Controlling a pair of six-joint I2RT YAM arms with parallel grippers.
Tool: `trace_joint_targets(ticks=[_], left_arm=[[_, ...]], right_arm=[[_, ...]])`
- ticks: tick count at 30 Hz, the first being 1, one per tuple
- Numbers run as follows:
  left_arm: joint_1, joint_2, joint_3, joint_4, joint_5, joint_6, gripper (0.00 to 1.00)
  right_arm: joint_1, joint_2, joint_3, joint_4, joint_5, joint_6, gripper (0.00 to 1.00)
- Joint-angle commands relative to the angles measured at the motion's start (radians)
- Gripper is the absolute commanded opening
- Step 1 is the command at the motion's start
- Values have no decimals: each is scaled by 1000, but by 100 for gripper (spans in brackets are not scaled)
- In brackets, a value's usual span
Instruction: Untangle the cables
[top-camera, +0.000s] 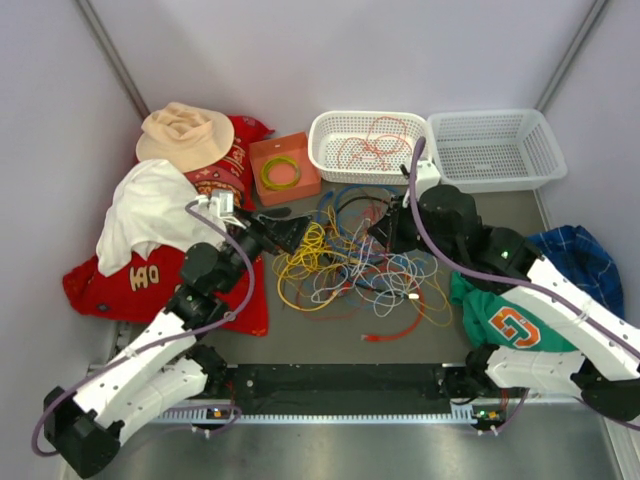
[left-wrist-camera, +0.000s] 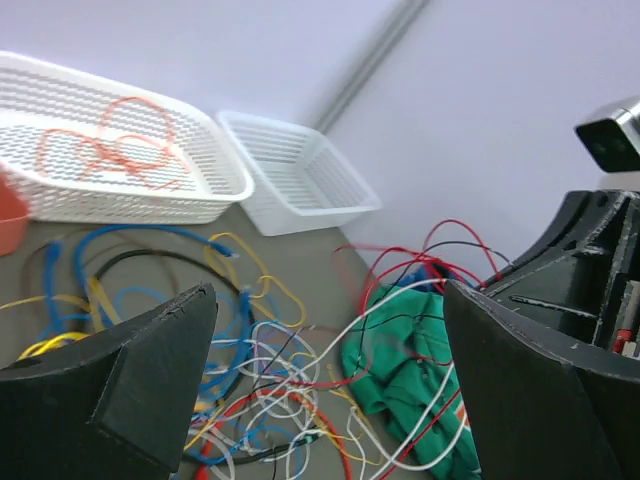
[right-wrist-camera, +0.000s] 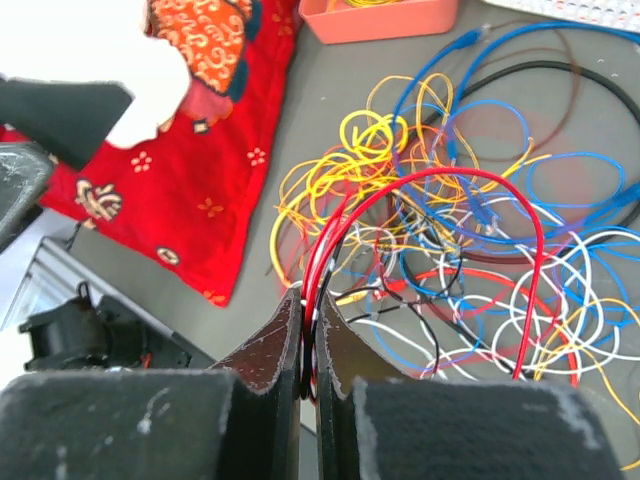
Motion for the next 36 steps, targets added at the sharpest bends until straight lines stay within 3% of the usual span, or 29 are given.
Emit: trace_joint_targets(ticks=[1,8,18,21,23,27,30,31,32,34,35,36], left_arm=[[0,160,30,335,250,-64,99],[-1,377,87,493,449,-276,99],[-1,498,123,590,436,-365,99],[-1,598,150,654,462,-423,99],[-3,644,169,730,481,-483,93],[-3,763,192,855,521,-584,75],[-4,817,215,931,551,-640,54],[-3,823,218,943,567,-649,47],[2,825,221,945,573,-646,27],[13,798,230,909,578,-608,9],[25,778,238,814,576,-580,0],[34,732,270,750,581,-550,0]], right_arm=[[13,-21,69,-7,-45,12,0],[15,-34,38,-1,-57,17,0],[16,-42,6,30,-103,20,0],[16,-39,0,36,-120,15,0],[16,-37,-3,39,-126,15,0],[18,-42,-13,36,-134,8,0],[18,-48,-20,31,-131,6,0],[18,-51,-23,25,-128,6,0],[18,-57,-26,21,-111,6,0],[18,-82,-29,-1,-86,1,0],[18,-93,-32,-12,-56,3,2],[18,-112,-34,-19,-42,-2,9]])
